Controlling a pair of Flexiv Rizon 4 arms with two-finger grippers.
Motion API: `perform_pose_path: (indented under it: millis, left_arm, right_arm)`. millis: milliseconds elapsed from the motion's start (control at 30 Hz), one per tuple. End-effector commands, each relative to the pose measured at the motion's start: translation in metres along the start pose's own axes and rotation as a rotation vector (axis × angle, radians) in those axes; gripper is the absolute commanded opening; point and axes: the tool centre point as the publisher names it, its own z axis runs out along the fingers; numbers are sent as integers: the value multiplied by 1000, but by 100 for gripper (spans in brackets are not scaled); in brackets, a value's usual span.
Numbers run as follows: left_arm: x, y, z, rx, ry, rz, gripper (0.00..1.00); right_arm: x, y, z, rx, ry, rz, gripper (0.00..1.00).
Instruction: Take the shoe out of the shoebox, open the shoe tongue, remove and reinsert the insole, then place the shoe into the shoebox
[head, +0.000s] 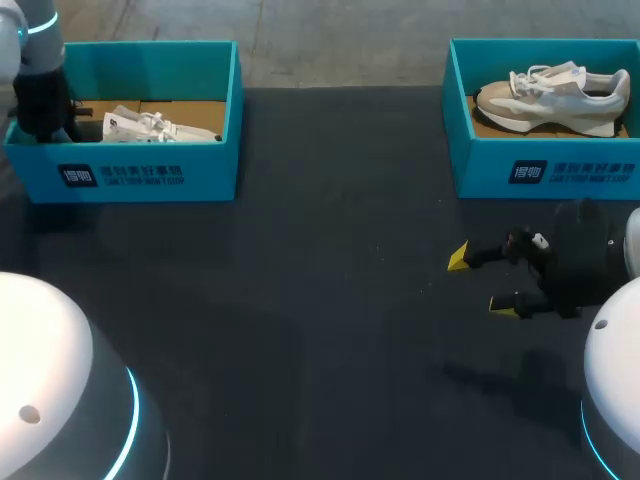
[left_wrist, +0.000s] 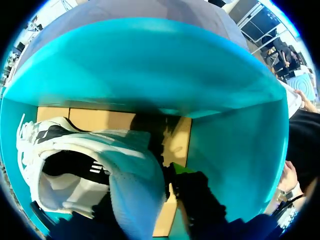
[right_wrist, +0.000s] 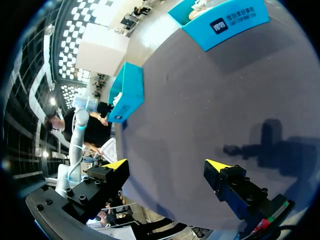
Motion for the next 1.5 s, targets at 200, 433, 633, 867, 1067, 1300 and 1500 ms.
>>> perform_pose_path:
  millis: [200,433,633,867,1067,1300,1500]
  left_arm:
    - [-2,-4,-23,-18,-22,8,100]
    - [-6,-10,-53,-29,-60,22,100]
    - [-11,-18,-77,-38,-59,23,100]
    - [-13,-30,-108,-51,-68,1,100]
    - [-11,-44,-142,-60,-83,-60,100]
    - [-11,-46,-154,-49,-84,-100,100]
    - [-11,-46,-154,-49,-84,-100,100]
  right_arm:
    - [0,-3,-3,-3,-1,0,100]
    - [0,-3,-3,-3,-1,0,100]
    - [0,-3,-3,-3,-1,0,100]
    - [0,-3,-3,-3,-1,0,100]
    - [0,-3,-3,-3,-1,0,100]
    - [0,-3,-3,-3,-1,0,100]
    - [0,-3,-3,-3,-1,0,100]
